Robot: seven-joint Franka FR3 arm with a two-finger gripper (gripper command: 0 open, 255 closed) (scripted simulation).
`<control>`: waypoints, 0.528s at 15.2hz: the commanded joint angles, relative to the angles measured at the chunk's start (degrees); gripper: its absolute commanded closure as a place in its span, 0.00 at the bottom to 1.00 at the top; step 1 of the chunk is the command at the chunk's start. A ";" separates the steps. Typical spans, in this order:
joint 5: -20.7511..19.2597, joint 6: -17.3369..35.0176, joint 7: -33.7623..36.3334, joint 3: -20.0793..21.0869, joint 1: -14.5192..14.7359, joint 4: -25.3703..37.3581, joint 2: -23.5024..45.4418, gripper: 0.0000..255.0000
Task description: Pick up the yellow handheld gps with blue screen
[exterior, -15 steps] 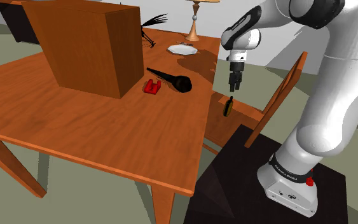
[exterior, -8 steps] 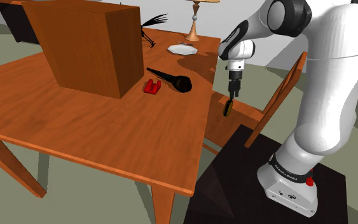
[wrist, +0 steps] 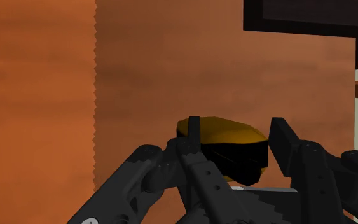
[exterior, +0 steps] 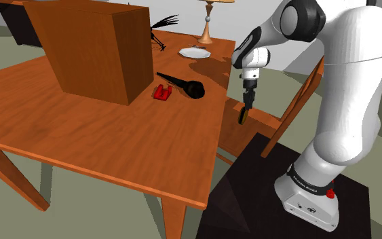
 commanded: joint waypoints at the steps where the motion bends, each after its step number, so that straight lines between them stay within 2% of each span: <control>1: 0.03 0.09 0.00 0.04 -0.02 -0.02 0.14 1.00; 8: -0.30 -0.50 0.14 -0.18 0.10 0.08 -0.42 1.00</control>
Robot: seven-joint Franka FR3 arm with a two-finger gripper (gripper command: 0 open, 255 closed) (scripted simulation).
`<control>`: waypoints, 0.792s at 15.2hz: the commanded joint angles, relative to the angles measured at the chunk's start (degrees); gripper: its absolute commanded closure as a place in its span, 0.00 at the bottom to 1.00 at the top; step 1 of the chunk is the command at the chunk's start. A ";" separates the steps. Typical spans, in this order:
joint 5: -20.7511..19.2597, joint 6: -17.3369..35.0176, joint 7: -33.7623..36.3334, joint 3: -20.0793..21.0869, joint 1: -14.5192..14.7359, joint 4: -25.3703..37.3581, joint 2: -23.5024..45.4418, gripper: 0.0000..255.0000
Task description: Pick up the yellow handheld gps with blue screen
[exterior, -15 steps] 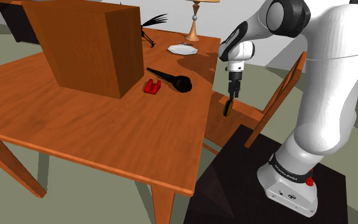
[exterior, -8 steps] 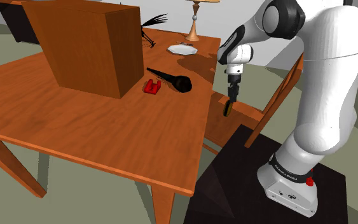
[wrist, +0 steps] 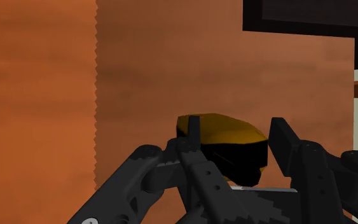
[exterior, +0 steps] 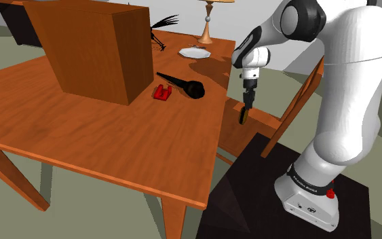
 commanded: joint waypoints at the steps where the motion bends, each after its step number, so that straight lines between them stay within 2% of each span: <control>1: -0.49 -0.79 0.25 -0.29 0.21 0.01 -0.84 1.00; 12: -3.82 -7.36 2.26 -2.02 1.57 1.58 -6.75 1.00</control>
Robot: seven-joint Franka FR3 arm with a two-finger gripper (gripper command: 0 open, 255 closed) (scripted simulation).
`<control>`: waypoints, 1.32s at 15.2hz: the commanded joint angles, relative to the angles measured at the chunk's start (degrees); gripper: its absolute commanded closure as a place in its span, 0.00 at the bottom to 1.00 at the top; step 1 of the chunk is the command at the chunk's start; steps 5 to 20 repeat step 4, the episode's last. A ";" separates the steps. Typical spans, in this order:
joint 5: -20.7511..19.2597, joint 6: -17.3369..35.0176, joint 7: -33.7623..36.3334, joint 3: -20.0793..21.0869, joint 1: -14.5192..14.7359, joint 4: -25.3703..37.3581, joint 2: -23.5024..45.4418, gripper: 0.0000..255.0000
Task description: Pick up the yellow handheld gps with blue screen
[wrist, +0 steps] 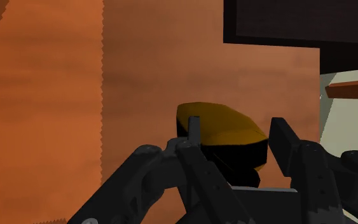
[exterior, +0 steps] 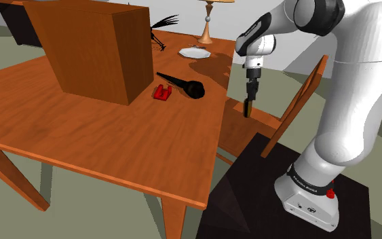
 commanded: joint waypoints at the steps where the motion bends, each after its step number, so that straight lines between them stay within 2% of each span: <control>1: -0.49 -1.16 0.38 -0.20 0.24 0.39 -0.91 1.00; 20: -0.80 -1.88 0.57 -0.33 0.35 0.65 -1.46 1.00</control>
